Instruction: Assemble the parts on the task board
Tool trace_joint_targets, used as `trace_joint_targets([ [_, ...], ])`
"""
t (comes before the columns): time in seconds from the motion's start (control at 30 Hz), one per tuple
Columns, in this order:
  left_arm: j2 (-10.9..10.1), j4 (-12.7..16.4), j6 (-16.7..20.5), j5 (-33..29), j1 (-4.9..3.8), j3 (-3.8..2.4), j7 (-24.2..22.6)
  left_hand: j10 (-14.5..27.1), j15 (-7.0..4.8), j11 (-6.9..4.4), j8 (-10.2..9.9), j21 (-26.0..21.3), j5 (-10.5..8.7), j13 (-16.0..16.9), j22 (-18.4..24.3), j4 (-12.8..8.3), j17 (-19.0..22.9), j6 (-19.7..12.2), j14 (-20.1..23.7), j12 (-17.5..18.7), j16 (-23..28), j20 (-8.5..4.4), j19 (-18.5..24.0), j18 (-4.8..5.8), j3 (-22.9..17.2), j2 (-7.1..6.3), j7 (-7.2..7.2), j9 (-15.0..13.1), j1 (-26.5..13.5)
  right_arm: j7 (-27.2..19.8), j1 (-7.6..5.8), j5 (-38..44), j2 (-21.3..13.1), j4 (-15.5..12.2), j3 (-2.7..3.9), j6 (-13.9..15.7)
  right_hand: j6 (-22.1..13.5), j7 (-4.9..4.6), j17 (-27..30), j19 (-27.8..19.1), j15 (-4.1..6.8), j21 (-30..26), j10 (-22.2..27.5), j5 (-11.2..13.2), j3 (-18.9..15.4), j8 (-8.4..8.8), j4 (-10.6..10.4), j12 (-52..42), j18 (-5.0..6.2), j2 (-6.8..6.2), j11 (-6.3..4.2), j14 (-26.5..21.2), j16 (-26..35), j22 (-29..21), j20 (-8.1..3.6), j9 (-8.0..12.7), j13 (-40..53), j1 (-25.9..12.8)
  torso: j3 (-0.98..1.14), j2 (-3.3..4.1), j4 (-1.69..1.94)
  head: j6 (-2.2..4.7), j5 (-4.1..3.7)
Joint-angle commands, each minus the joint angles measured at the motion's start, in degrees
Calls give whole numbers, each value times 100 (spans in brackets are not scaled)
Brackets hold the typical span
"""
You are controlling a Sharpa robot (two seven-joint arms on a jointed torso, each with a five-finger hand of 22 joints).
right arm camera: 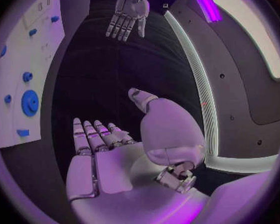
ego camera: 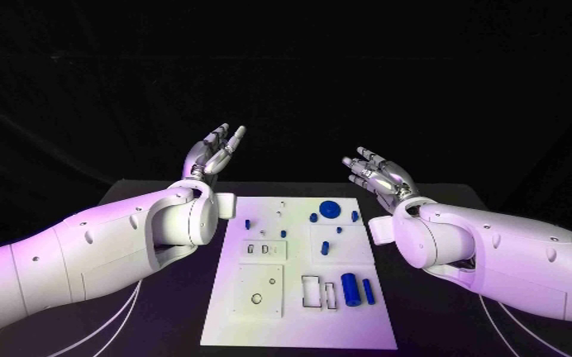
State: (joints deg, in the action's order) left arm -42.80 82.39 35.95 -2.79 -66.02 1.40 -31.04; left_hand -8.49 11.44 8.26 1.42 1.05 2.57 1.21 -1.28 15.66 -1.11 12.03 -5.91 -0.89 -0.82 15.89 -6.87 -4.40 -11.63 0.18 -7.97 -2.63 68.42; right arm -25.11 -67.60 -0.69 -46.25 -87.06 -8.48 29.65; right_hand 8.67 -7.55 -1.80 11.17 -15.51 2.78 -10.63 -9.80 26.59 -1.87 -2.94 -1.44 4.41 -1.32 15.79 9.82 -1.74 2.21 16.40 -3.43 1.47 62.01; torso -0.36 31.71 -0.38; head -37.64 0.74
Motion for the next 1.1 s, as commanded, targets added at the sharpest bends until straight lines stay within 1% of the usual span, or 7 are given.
trace_joint_targets([
  [0.03, 21, 1, -310, -75, -5, -3, -180, -141, 152, 151, 69, 68, 37, 25, -26, 59, -50, 177, -184, -58, -74, 78, -68, -139, -105, -24, -414, -32, 278, 269, -74, 16, -14, 34, -62, -928, 1353, -954, -198, 734, 54, 340, -1277, -51, 358, -470, 612, -218, 108, -107, -11, 1120, -294, 164, 28, -416, 119, 776, 0, 1, -1, -1, 0],
  [0.17, 21, 1, -310, -75, -5, -3, -180, -436, 304, 237, 127, 185, 44, 51, -86, -4, -139, 407, -609, -88, -201, 95, -344, -182, -212, -70, -484, -75, 465, 296, -107, 16, -21, 47, -98, -1023, 1919, -924, -321, 1216, 154, 544, -2045, -49, 405, -671, 785, -313, 208, -195, -75, 1871, -498, 249, 24, -568, 154, 929, 0, 1, -1, -1, 0],
  [0.2, -180, 128, -553, 108, -11, -3, -122, -630, 368, 308, 178, 281, 39, 68, -132, -39, -200, 594, -902, -110, -307, 98, -565, -139, -271, -93, -530, -112, 594, 147, -238, 2560, -17, 345, -96, -496, 2295, -908, -389, 1547, 215, 678, -2624, -50, 444, -807, 901, -414, 273, -252, -129, 2298, -619, 305, 18, -662, 194, 1034, -44, 164, -6, -97, -48],
  [0.23, -193, 144, -553, 125, -12, -3, -130, -947, 378, 354, 282, 450, 47, 96, -213, -102, -276, 938, -1277, -157, -448, 93, -975, -123, -325, -148, -569, -185, 748, 148, -254, 2699, -20, 351, -96, -452, 2439, -893, -408, 1717, 239, 740, -2811, -51, 470, -846, 965, -405, 301, -282, -149, 2480, -650, 323, 19, -689, 188, 1088, -43, 179, -2, -98, -49],
  [0.43, -296, 276, -554, 181, -18, -3, -134, -3655, 37, 530, 782, 1432, 43, 268, -575, -296, -773, 2466, -3606, -615, -1360, 68, -3304, -489, -654, -299, -722, -515, 1212, 421, -379, 3428, -21, 404, -91, -175, 3636, -831, -583, 2918, 464, 1242, -4110, -50, 616, -1177, 1178, -502, 527, -431, -304, 3859, -1017, 495, 0, -893, 226, 1229, -52, 279, 3, -90, -65],
  [0.67, -443, 471, -674, 241, -47, -10, -25, -4108, -90, 426, 902, 1585, 46, 261, -556, -435, -904, 2875, -3947, -696, -1548, 47, -3713, -600, -1081, -454, -700, -597, 1325, 1115, -591, 4410, 52, 583, -89, -171, 4067, -684, -595, 3260, 617, 1448, -4628, -45, 680, -1263, 1264, -411, 609, -571, -451, 4356, -1105, 540, -62, -876, 220, 1233, -67, 431, 60, -73, -95],
  [1.1, -923, 1293, -965, 265, -185, -34, 107, -4176, -118, 428, 1013, 1632, 48, 250, -526, -482, -985, 3196, -4103, -646, -1597, 18, -3871, -603, -1296, -558, -736, -664, 1288, 2347, -880, 7094, 224, 693, -67, -1052, 4715, -311, -1139, 4387, 1291, 2804, -5994, -91, 231, -1216, 1181, -296, 604, -787, -931, 6332, -1836, 1240, -730, -844, 284, 1184, -128, 834, 49, -29, -129],
])
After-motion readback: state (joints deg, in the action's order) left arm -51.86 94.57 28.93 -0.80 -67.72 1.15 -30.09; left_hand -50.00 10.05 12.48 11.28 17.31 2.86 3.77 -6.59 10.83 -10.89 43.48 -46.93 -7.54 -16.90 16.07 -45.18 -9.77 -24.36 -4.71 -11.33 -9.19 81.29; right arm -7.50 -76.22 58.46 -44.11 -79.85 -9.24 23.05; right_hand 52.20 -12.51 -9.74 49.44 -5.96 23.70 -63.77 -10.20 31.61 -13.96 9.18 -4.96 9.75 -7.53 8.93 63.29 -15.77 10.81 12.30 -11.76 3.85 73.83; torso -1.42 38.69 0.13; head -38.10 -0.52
